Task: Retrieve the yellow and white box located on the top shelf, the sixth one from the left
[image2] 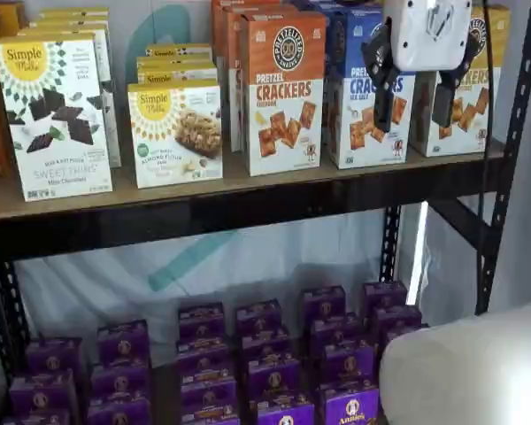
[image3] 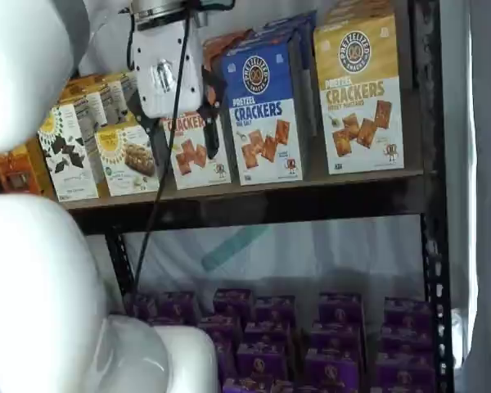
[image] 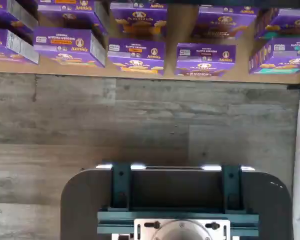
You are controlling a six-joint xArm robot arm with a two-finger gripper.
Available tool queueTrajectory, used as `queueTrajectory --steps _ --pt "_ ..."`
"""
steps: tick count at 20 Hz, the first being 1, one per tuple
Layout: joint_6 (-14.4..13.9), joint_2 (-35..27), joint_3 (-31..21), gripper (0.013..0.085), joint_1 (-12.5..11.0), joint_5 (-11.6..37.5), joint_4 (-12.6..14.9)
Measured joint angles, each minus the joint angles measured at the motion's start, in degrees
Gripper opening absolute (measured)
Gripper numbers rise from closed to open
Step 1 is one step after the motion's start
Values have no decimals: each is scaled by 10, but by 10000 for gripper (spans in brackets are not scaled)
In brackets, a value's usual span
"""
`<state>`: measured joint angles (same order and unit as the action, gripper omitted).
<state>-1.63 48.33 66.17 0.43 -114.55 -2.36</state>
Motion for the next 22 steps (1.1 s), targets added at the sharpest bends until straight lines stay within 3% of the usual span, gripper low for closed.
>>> queueTrajectory --steps 5,7,11,15,22 --pt "13 -4 3 850 -25 -10 -27" --pt "13 -4 0 850 -21 -11 -18" --pt "26 6 -15 850 -17 19 24" --pt "86 11 -33 850 -72 80 52" --pt "215 -22 -28 850 -211 164 35"
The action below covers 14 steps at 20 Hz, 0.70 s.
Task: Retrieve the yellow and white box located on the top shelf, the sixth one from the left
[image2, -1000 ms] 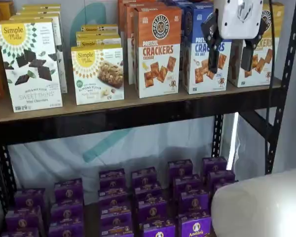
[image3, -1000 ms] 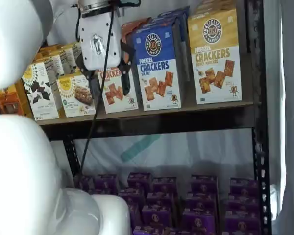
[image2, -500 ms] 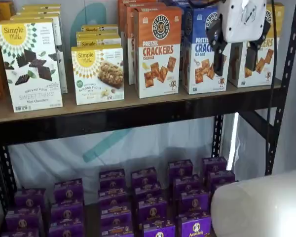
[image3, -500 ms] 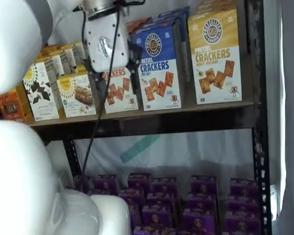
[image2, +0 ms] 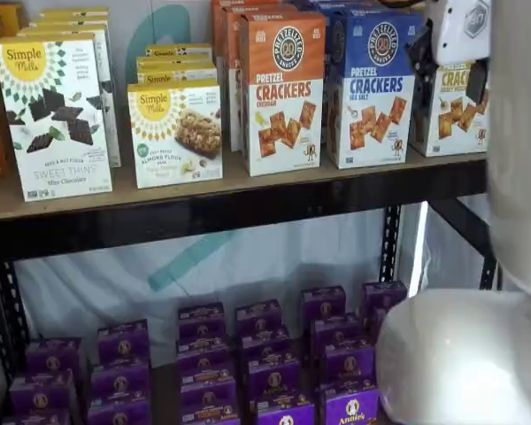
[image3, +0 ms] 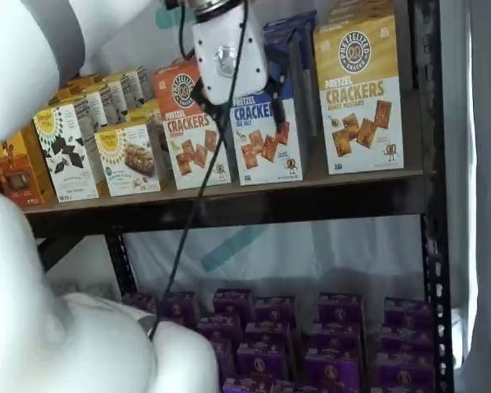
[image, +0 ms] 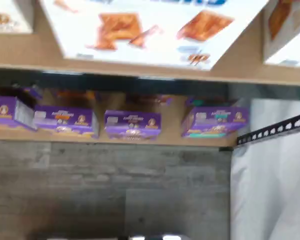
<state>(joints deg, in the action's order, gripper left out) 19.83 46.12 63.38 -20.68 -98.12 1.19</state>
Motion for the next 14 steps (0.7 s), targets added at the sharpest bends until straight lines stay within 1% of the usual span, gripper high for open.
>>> queueTrajectory --steps 2,8,11,14 --pt "26 -12 6 850 -29 18 -8" --pt "85 -49 35 850 -95 50 -39" --pt "110 -71 53 850 -122 60 -58" --pt "128 -97 78 850 -141 63 -71"
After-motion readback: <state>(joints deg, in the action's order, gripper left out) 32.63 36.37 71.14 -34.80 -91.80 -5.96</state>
